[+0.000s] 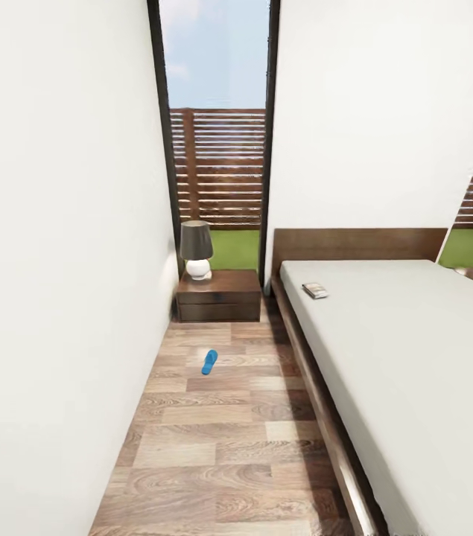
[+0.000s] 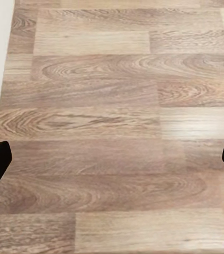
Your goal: In the bedroom, move the book from the bed onto either nightstand, and place the two sandals side by side next to the bed.
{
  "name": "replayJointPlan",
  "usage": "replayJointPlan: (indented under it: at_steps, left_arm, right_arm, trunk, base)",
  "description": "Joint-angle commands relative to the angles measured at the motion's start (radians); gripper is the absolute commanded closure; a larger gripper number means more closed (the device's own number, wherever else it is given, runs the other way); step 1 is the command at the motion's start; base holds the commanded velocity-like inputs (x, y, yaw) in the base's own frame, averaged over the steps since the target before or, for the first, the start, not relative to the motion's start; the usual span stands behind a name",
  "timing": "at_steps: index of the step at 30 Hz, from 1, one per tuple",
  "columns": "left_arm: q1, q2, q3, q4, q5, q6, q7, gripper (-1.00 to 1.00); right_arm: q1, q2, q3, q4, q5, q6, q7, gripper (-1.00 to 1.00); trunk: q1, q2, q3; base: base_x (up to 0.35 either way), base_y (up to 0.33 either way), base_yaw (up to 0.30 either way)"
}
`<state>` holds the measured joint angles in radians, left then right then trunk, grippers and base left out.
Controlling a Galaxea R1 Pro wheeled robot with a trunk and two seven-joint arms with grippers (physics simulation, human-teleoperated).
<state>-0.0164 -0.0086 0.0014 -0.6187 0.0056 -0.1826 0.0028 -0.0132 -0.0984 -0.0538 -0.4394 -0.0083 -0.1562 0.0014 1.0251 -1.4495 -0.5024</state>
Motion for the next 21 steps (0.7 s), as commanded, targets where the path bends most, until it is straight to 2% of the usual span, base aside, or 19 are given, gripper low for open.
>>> replayJointPlan:
  at_steps: [1,8,21]
  left_arm:
    - [0.0,0.0,0.0,0.0,0.001,-0.003,0.0,-1.0]
    - [0.0,0.0,0.0,0.0,0.001,-0.003,0.0,-1.0]
    - [0.0,-0.001,0.0,0.0,0.001,-0.003,0.0,-1.0]
  right_arm:
    - [-0.001,0.0,-0.001,0.001,-0.001,-0.003,0.0,-1.0]
    - [-0.001,0.0,-0.001,0.001,-0.001,-0.003,0.0,-1.0]
    - [-0.001,0.0,-0.001,0.001,-0.001,-0.003,0.0,-1.0]
  trunk:
    - [0.0,0.0,-0.001]
    - [0.0,0.0,-0.001]
    - [0.0,0.0,-0.001]
  base:
    - [0.0,0.0,-0.021]
    - [0.062,0.013,-0.008]
    - [0.232,0.17,0.0]
